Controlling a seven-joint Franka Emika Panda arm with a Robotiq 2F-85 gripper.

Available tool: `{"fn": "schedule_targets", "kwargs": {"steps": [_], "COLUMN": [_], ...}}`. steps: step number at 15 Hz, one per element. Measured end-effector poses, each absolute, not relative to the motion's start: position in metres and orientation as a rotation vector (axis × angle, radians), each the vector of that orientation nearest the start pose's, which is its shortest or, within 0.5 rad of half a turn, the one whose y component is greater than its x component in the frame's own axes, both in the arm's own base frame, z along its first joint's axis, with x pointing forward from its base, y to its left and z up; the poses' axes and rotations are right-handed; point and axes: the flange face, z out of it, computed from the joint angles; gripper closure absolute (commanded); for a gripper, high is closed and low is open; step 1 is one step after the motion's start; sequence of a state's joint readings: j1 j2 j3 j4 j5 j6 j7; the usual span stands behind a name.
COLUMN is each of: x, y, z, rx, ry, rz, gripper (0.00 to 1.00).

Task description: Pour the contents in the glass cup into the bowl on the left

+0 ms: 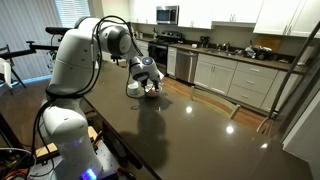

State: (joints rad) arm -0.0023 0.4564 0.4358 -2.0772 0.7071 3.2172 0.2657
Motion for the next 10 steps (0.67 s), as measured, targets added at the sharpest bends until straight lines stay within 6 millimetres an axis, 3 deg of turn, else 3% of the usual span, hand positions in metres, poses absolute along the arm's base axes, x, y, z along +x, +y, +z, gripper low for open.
{"fn": "schedule_targets", "kwargs": {"steps": [7,8,10], "x": [0.604,0.605,0.606], "y": [0.176,0.174,0.171], "z": [0.288,0.288,0.289], "rx": [-2.353,-2.349,-2.345], "ry": [0.889,0.898,0.905], "rz": [-0.582,-0.58,-0.591], "gripper": [0.47,0.22,0.22]}}
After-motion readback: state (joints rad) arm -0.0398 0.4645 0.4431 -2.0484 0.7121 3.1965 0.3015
